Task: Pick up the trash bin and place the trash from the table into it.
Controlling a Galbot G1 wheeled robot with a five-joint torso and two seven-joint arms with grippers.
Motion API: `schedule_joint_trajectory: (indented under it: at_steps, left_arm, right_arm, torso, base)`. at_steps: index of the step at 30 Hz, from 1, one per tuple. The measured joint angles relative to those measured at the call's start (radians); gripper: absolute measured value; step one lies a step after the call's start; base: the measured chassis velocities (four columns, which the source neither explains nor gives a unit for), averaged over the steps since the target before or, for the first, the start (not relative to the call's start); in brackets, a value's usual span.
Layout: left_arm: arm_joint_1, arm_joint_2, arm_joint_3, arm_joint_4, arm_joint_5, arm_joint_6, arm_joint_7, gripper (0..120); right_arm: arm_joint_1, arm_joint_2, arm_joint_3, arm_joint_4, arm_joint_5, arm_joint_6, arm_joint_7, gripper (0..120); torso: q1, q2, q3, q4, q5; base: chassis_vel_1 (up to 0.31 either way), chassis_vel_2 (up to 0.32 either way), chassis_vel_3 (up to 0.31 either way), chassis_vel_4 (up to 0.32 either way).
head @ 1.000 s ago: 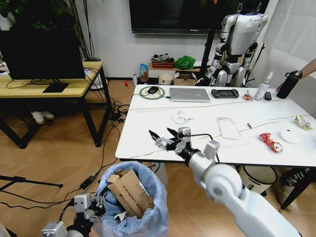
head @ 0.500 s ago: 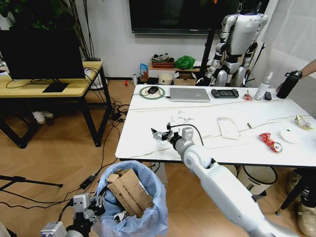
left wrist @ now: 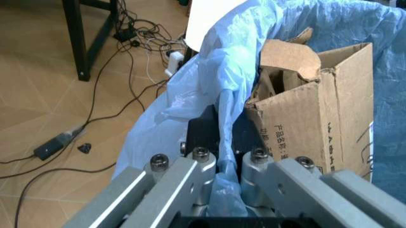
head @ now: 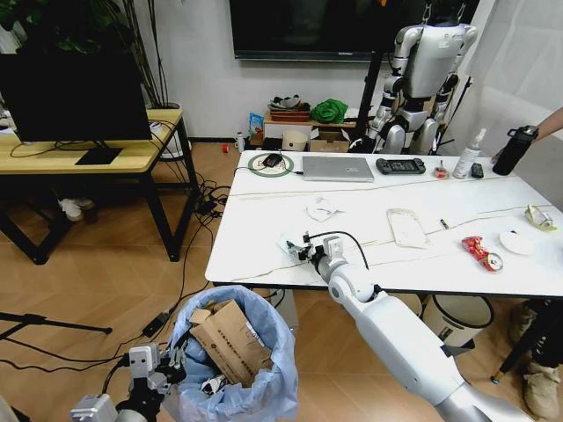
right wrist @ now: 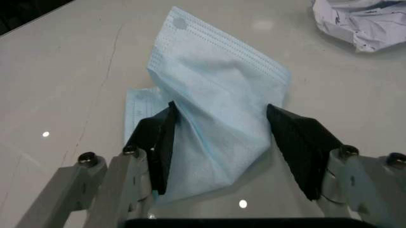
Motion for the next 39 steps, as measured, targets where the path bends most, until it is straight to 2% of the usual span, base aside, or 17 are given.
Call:
schedule_joint_trajectory:
  at_steps: [1, 5, 6, 9, 13, 14, 15, 17, 18, 19, 21, 24, 25, 27, 31, 34, 39]
  left_arm:
    - [0.0, 0.0, 0.0, 0.0, 0.0, 0.0, 0.0, 0]
    - [0.0, 0.002, -0.002, 0.001, -0.002, 0.0, 0.0, 0]
    - [0.0, 0.002, -0.002, 0.001, -0.002, 0.0, 0.0, 0]
    - [-0.003, 0.002, -0.002, 0.002, -0.004, 0.0, -0.001, 0]
    - [-0.005, 0.004, -0.002, 0.002, -0.006, 0.0, -0.002, 0]
    - [-0.005, 0.005, -0.002, 0.002, -0.008, 0.0, -0.003, 0]
    - [-0.005, 0.006, -0.003, 0.002, -0.012, 0.0, -0.004, 0]
    - [-0.005, 0.008, -0.004, 0.002, -0.014, 0.0, -0.005, 0]
    - [-0.005, 0.009, -0.004, 0.001, -0.015, 0.0, -0.005, 0]
    - [-0.005, 0.009, -0.004, 0.001, -0.015, 0.0, -0.005, 0]
    - [-0.005, 0.012, -0.003, -0.001, -0.016, 0.001, -0.005, 0]
    - [-0.006, 0.015, -0.003, -0.001, -0.017, 0.002, -0.005, 0]
    - [-0.006, 0.015, -0.003, -0.001, -0.017, 0.002, -0.005, 0]
    - [-0.008, 0.013, -0.003, -0.001, -0.017, 0.002, -0.005, 0]
    - [-0.008, 0.005, 0.0, -0.002, -0.017, 0.002, -0.005, 0]
    - [-0.01, 0.003, 0.0, -0.005, -0.017, 0.002, -0.006, 0]
    - [-0.009, 0.0, 0.001, -0.011, -0.017, 0.002, -0.006, 0]
  right_arm:
    - [0.0, -0.001, -0.001, 0.001, 0.001, 0.0, 0.0, 52]
    - [-0.006, -0.015, -0.018, 0.016, 0.011, 0.003, 0.0, 34]
    - [-0.006, -0.015, -0.018, 0.016, 0.011, 0.003, 0.0, 34]
    - [-0.019, -0.02, -0.025, 0.033, 0.02, 0.005, 0.001, 19]
    - [-0.029, -0.031, -0.023, 0.064, 0.051, 0.016, -0.005, 9]
    - [-0.036, -0.04, -0.017, 0.088, 0.073, 0.025, -0.01, 5]
    - [-0.056, -0.075, 0.005, 0.17, 0.151, 0.048, -0.024, 0]
    - [-0.071, -0.103, 0.017, 0.232, 0.209, 0.068, -0.035, 0]
    - [-0.093, -0.145, 0.028, 0.326, 0.286, 0.095, -0.048, 0]
    - [-0.093, -0.145, 0.028, 0.326, 0.286, 0.095, -0.048, 0]
    - [-0.128, -0.203, 0.032, 0.464, 0.384, 0.117, -0.074, 0]
    - [-0.181, -0.262, 0.015, 0.61, 0.433, 0.142, -0.131, 0]
    - [-0.181, -0.262, 0.015, 0.61, 0.433, 0.142, -0.131, 0]
    - [-0.25, -0.32, -0.006, 0.701, 0.426, 0.166, -0.223, 0]
    - [-0.392, -0.404, -0.084, 0.795, 0.298, 0.204, -0.33, 0]
    - [-0.428, -0.41, -0.117, 0.802, 0.241, 0.207, -0.324, 0]
    - [-0.445, -0.399, -0.129, 0.789, 0.191, 0.192, -0.293, 15]
  torso:
    - [0.0, 0.0, 0.0, 0.0, 0.0]
    - [0.0, 0.0, 0.0, 0.0, 0.0]
    - [0.0, 0.0, 0.0, 0.0, 0.0]
    - [0.0, 0.0, 0.0, 0.0, 0.0001]
    - [0.0, 0.0, 0.0, 0.0002, 0.0003]
    - [0.0, 0.0, 0.0, 0.0004, 0.0006]
    - [0.0, 0.0, 0.0, 0.0003, 0.0002]
    - [0.0, 0.0, 0.0, 0.0002, 0.0001]
    - [0.0, 0.0, 0.0, 0.0, 0.0002]
    - [0.0, 0.0, 0.0, 0.0, 0.0002]
    - [0.0, 0.0, 0.0, 0.0, 0.0001]
    - [0.0, 0.0, 0.0, 0.0001, 0.0001]
    - [0.0, 0.0, 0.0, 0.0001, 0.0001]
    - [0.0, 0.0, 0.0, 0.0002, 0.0002]
    - [0.0, 0.0, 0.0, -0.0001, 0.0002]
    - [0.0, 0.0, 0.0, -0.0001, 0.0002]
    - [0.0, 0.0, 0.0, 0.0001, 0.0002]
  base:
    - [0.0, 0.0, 0.0, 0.0]
    - [0.0, 0.0, 0.0, 0.0]
    - [0.0, 0.0, 0.0, 0.0]
    - [0.0, 0.0, 0.0, 0.0]
    - [0.0, 0.0, 0.0, 0.0]
    - [0.0, 0.0, 0.0, 0.0]
    - [0.0, 0.0, 0.0, 0.0]
    - [0.0, 0.0, 0.0, 0.0]
    - [0.0, 0.0, 0.0, 0.0]
    - [0.0, 0.0, 0.0, 0.0]
    - [0.0, 0.0, 0.0, 0.0]
    - [0.0, 0.0, 0.0, 0.0]
    - [0.0, 0.0, 0.0, 0.0]
    - [0.0, 0.0, 0.0, 0.0]
    - [0.0, 0.0, 0.0, 0.0]
    - [0.0, 0.0, 0.0, 0.0]
    - [0.0, 0.0, 0.0, 0.0]
